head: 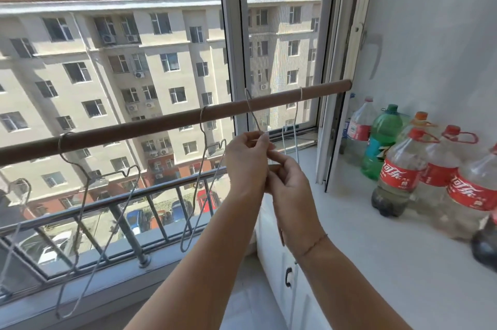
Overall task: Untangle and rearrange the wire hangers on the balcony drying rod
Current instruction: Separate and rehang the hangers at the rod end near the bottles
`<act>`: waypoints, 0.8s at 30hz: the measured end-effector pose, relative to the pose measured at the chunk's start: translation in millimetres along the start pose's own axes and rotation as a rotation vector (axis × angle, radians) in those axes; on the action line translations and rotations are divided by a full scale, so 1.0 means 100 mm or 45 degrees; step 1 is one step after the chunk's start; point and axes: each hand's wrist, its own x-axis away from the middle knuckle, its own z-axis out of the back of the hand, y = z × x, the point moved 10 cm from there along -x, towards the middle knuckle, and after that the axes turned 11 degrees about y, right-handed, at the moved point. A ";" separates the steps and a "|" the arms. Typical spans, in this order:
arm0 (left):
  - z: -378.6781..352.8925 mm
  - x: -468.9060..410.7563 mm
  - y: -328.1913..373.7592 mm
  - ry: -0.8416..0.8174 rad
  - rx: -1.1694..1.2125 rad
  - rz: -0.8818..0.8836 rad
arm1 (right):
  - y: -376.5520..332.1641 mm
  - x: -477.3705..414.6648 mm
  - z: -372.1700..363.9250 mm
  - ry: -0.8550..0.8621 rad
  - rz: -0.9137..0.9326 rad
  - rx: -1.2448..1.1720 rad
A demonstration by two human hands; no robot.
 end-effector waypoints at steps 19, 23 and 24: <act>0.11 0.11 0.01 0.124 -0.513 -0.219 | -0.53 -0.49 0.75 0.270 0.493 1.206; 0.08 0.31 0.03 0.169 -0.561 -0.294 | -0.07 -0.62 0.80 0.132 0.137 1.118; 0.05 0.32 0.01 0.149 -0.558 -0.267 | -0.02 -0.62 0.80 0.131 0.125 1.074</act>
